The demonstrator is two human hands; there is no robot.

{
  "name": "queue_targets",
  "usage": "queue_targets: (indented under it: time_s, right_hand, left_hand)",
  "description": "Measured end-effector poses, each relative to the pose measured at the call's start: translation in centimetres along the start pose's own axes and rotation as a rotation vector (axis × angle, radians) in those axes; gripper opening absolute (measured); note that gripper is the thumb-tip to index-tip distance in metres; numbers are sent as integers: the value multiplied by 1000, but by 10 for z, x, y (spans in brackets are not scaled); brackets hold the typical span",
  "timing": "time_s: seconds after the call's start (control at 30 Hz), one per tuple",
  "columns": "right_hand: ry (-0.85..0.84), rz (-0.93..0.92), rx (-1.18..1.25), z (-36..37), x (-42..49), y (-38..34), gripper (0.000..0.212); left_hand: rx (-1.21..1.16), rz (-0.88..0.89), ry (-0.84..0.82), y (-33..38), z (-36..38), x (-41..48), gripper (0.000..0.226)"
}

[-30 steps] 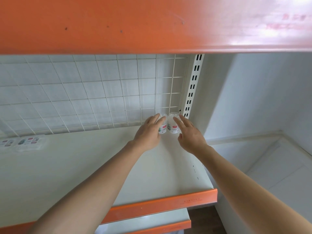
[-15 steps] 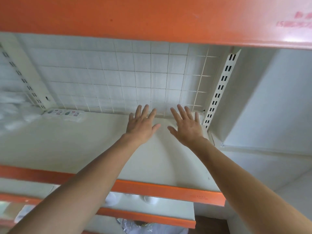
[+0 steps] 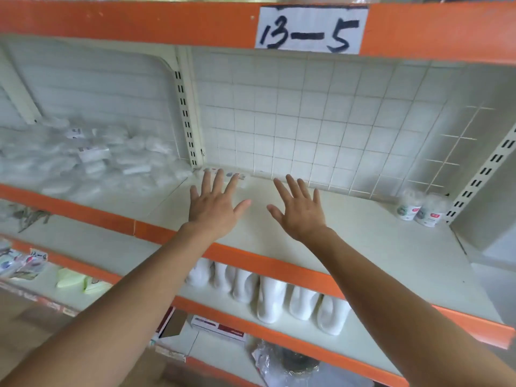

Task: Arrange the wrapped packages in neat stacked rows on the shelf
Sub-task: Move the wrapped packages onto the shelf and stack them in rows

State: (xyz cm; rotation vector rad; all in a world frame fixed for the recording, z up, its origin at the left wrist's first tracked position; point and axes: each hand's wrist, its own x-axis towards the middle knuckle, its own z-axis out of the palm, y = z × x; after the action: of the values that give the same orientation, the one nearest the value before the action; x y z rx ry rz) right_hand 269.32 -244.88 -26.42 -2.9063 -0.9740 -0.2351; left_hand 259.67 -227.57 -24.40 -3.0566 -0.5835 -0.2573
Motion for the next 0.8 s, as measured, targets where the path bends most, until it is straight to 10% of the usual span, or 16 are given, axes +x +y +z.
queue_targets:
  time_s: [0.37,0.8]
  right_hand:
    - [-18,-78,77,9,45,-201,67]
    - [-108,-66,195,66,167,-269,63]
  left_hand:
    - [-48,-47,-19,-205,-10,-19,66]
    - [-72,162,-104,-276,35,69,63]
